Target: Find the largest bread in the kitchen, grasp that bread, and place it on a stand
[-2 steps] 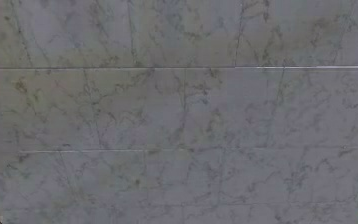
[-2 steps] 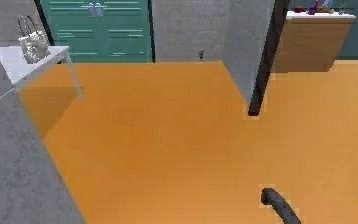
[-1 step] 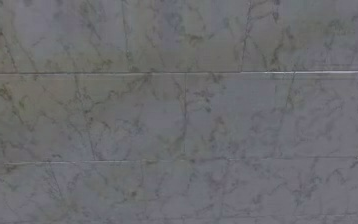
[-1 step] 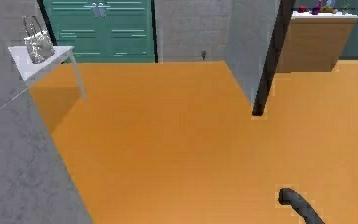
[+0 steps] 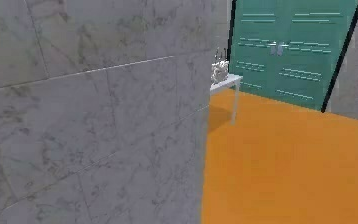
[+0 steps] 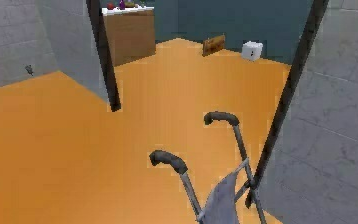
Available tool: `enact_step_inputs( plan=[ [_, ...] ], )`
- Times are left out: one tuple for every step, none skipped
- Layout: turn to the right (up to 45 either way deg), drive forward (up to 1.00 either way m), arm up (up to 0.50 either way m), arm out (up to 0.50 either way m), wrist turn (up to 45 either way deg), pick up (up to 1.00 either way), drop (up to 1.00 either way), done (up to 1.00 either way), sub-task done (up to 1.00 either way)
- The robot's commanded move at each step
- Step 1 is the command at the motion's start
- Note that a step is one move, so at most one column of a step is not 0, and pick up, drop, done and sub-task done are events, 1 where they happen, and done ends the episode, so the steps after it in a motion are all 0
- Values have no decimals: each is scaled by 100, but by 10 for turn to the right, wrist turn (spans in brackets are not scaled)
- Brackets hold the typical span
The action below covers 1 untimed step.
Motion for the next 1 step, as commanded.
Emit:
enact_step_inputs(
  plan=[
    [180, 0, 0, 0, 0, 0, 0, 0, 0]
  ],
)
